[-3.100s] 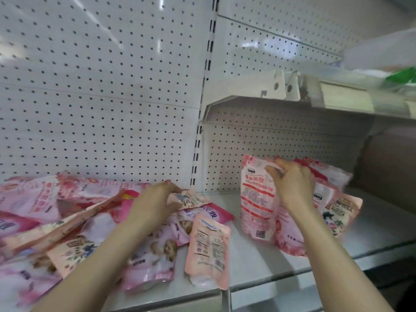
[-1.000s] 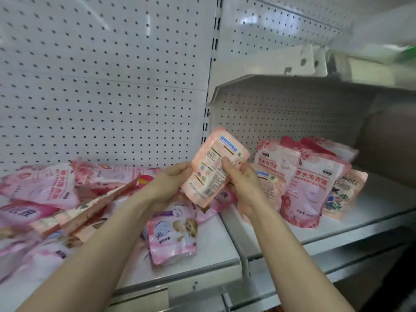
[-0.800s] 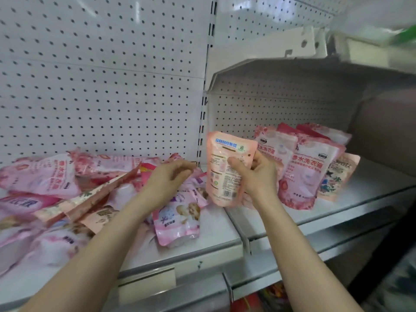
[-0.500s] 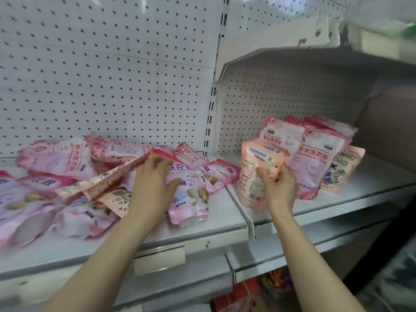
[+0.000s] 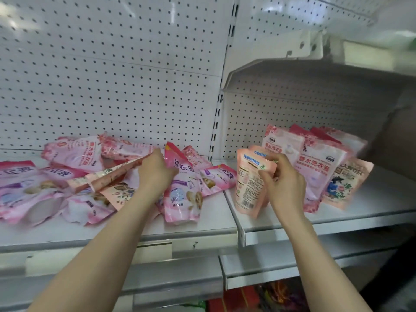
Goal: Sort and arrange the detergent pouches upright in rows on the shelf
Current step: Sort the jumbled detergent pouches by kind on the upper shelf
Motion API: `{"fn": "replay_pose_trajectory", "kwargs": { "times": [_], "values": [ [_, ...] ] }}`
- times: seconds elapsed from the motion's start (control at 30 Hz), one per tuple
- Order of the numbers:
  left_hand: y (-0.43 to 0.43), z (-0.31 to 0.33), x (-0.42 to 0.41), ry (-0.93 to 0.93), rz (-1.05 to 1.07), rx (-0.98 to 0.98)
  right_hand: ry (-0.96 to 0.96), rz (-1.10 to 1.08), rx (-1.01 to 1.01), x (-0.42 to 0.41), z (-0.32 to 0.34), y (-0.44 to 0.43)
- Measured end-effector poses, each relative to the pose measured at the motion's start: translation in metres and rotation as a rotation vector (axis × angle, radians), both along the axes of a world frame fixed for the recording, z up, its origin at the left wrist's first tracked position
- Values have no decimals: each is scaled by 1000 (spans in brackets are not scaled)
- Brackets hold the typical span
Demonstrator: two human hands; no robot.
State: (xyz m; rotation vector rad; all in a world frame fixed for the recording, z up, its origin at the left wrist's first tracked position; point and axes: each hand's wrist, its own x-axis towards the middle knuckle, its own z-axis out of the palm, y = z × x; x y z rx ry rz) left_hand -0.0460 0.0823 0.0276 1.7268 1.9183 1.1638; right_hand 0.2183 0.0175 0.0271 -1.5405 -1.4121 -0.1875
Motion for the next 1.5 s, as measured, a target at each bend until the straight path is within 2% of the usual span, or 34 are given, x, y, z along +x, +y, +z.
{"fn": "replay_pose_trajectory", "kwargs": {
  "times": [0.13, 0.2, 0.27, 0.37, 0.5, 0.67, 0.9, 0.97, 1.07, 1.17, 1.23, 1.4, 1.5],
  "values": [
    [-26, 10, 15, -380, -140, 94, -99, -4, -31, 16, 7, -3],
    [-45, 15, 23, -541, -225, 132, -139, -6, 46, 16, 9, -7],
    [-59, 18, 29, -614, -292, 166, -164, 36, 158, 11, 12, -13],
    [-78, 22, 38, -644, -361, 174, -94, 189, 182, 3, 20, -23],
    [-95, 23, 51, -696, -440, 178, 169, 491, -24, 2, 31, -36],
    [-101, 20, 74, -700, -544, 163, 516, 733, -37, 24, 34, -43],
    [-94, 12, 129, -780, -731, 162, 410, 649, -98, 66, 54, -55],
    [-86, 15, 140, -711, -727, 229, 289, 601, -80, 80, 63, -55],
    [-64, 6, 144, -475, -620, 312, 121, 453, -65, 104, 67, -48],
    [-40, -9, 143, -120, -527, 394, 138, 321, 5, 126, 68, -41],
    [-30, -11, 146, 20, -499, 420, 181, 270, 44, 133, 69, -33],
    [-11, -9, 153, 87, -466, 391, 223, 249, 66, 127, 58, -11],
    [-6, -9, 154, 94, -458, 406, 172, 264, 25, 126, 44, -6]
  ]
}}
